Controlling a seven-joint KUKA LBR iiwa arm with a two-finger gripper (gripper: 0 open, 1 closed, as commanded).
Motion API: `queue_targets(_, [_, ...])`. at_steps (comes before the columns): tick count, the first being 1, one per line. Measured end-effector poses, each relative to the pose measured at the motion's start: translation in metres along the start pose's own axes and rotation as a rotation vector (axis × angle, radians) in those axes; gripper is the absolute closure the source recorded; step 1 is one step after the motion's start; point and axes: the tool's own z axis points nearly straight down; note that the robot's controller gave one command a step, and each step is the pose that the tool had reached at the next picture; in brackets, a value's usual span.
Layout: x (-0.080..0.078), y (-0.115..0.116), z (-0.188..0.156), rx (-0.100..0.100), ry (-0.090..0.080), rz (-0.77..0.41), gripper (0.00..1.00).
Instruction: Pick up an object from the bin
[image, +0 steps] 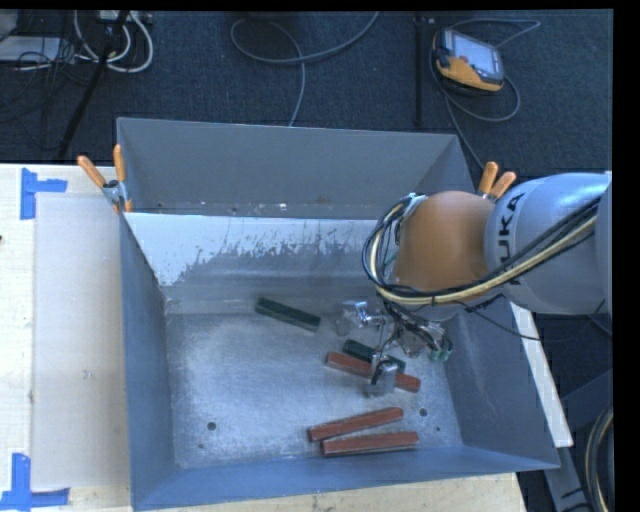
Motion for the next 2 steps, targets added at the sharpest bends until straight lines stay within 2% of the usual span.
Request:
queue_targets(1, [-0.001,-0.001,-0.004,0.000,-0.003,0.004,1.00])
queue_targets(2, [0.058,-0.066,-0.003,0.001,0.001,-0.338,1.00])
